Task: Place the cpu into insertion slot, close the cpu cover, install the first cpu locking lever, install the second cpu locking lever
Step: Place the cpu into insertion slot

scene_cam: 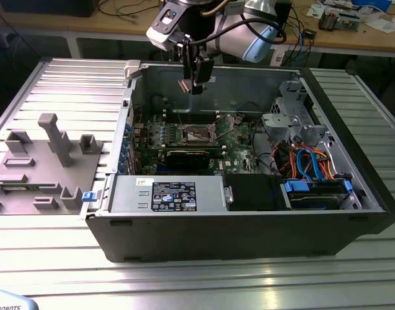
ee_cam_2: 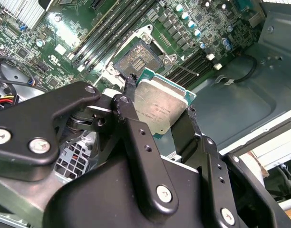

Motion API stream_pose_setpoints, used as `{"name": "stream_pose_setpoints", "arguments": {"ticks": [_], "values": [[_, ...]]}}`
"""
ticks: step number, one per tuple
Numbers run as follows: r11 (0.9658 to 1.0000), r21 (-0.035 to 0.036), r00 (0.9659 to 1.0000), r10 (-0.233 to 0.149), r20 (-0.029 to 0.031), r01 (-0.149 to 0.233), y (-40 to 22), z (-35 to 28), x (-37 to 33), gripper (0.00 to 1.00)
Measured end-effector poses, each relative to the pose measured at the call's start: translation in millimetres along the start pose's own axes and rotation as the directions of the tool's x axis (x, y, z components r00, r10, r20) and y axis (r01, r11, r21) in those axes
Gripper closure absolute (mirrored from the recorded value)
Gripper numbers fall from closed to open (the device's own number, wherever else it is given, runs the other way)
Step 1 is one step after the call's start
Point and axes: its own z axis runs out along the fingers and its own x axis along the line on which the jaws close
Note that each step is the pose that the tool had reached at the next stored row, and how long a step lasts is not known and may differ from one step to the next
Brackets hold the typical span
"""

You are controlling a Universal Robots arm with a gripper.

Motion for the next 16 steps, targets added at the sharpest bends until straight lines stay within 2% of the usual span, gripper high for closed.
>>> {"name": "stream_pose_setpoints", "arguments": {"ticks": [16], "values": [[0.9995, -0.0005, 0.9995, 0.03, 0.0011, -0.03, 0.0, 0.3, 0.0, 0.45]]}}
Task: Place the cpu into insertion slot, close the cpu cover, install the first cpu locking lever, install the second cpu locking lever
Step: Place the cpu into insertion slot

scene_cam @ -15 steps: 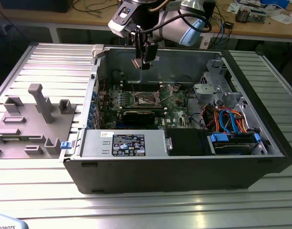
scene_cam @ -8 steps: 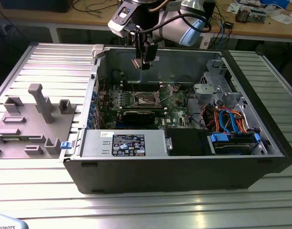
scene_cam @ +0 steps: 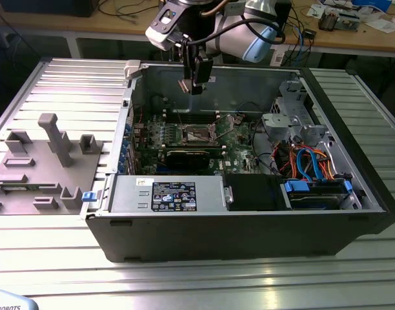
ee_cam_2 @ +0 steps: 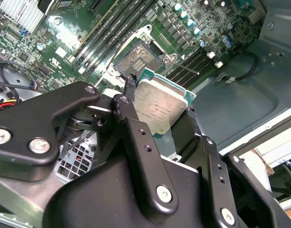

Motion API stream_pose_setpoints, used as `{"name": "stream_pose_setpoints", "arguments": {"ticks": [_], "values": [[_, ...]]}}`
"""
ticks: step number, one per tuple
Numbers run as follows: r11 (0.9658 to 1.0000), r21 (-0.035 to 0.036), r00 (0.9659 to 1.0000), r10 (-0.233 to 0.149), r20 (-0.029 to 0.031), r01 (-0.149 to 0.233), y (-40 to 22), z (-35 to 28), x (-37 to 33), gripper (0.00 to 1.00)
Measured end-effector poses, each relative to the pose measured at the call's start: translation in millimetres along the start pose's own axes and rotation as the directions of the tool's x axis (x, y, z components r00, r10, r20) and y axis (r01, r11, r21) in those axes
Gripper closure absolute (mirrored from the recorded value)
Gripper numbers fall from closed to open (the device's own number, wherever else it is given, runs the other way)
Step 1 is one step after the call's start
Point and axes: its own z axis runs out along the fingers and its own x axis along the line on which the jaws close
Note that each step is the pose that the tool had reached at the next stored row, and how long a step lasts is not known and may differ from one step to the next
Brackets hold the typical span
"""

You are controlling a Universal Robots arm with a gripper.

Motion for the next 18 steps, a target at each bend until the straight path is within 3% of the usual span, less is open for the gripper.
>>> {"name": "stream_pose_setpoints", "arguments": {"ticks": [18], "values": [[0.9994, -0.0006, 0.9994, 0.033, 0.0013, -0.033, 0.0, 0.4, 0.0, 0.45]]}}
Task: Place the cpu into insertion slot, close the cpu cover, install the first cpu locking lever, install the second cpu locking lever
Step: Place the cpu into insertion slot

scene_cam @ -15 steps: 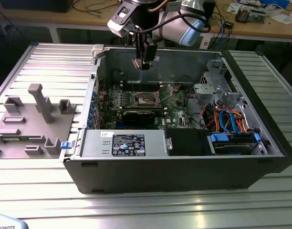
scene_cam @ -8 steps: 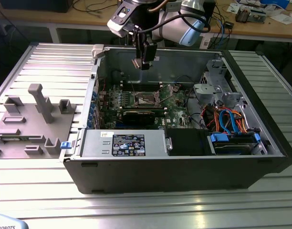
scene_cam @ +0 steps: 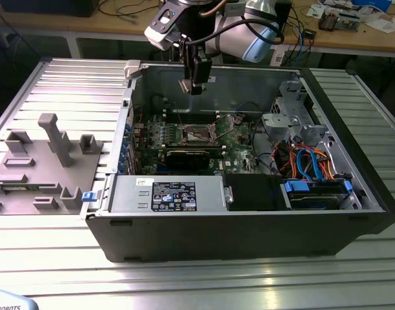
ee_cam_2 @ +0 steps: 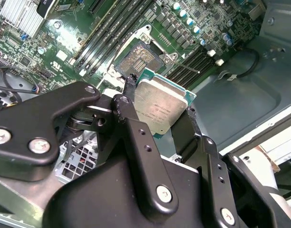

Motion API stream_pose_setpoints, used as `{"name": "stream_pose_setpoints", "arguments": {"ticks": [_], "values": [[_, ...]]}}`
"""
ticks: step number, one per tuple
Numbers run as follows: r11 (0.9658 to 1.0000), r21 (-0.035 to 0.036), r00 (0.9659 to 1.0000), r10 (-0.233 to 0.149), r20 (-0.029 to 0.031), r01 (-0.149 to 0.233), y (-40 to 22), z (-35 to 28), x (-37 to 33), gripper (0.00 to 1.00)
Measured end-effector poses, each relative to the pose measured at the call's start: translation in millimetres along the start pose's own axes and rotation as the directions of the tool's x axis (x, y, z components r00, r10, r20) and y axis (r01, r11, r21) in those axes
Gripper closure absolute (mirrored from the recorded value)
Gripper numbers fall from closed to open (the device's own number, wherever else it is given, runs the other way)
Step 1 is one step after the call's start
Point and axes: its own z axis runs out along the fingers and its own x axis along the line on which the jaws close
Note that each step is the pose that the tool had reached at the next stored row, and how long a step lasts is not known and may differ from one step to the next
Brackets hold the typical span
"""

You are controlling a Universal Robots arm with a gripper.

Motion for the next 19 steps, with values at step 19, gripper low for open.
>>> {"name": "stream_pose_setpoints", "arguments": {"ticks": [19], "values": [[0.9994, -0.0006, 0.9994, 0.036, 0.0012, -0.036, 0.0, 0.5, 0.0, 0.45]]}}
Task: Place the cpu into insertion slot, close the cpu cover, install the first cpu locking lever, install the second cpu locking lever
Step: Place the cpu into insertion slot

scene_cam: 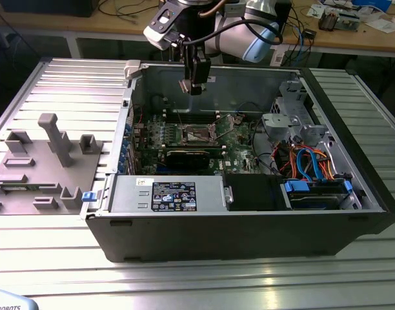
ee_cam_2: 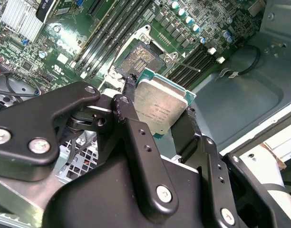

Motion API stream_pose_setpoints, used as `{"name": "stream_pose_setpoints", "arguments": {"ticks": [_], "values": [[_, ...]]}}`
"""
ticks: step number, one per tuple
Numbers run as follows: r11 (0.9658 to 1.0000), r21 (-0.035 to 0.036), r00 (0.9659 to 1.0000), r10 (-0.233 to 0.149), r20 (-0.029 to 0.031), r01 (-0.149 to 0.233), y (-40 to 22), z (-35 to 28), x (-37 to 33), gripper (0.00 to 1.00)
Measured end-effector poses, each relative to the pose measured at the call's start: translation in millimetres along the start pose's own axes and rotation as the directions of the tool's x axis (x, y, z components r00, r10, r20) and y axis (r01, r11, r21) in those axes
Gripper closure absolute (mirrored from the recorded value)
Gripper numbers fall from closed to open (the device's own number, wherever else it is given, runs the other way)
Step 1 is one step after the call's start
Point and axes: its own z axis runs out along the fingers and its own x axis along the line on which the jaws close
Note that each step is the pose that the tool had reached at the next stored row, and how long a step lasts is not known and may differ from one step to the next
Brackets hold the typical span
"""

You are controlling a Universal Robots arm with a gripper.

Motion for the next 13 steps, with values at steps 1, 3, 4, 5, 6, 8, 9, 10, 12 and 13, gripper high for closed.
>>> {"name": "stream_pose_setpoints", "arguments": {"ticks": [1, 3, 4, 5, 6, 8, 9, 10, 12, 13], "values": [[1.0, 0.0, 1.0, 0.002, 0.0001, -0.002, 0.0, 0.0, 0.0, 0.45], [1.0, -0.0001, 1.0, 0.004, 0.0001, -0.004, 0.0, 0.1, 0.0, 0.45], [1.0, -0.0001, 1.0, 0.006, 0.0002, -0.006, 0.0, 0.1, 0.0, 0.45], [1.0, -0.0001, 1.0, 0.007, 0.0003, -0.007, 0.0, 0.1, 0.0, 0.45], [1.0, -0.0001, 1.0, 0.01, 0.0004, -0.01, 0.0, 0.1, 0.0, 0.45], [0.9999, -0.0002, 0.9999, 0.012, 0.0005, -0.012, 0.0, 0.2, 0.0, 0.45], [0.9999, -0.0002, 0.9999, 0.014, 0.0005, -0.014, 0.0, 0.2, 0.0, 0.45], [0.9999, -0.0003, 0.9999, 0.015, 0.0006, -0.015, 0.0, 0.3, 0.0, 0.45], [0.9998, -0.0003, 0.9998, 0.018, 0.0007, -0.018, 0.0, 0.3, 0.0, 0.45], [0.9998, -0.0003, 0.9998, 0.019, 0.0007, -0.019, 0.0, 0.3, 0.0, 0.45]]}}
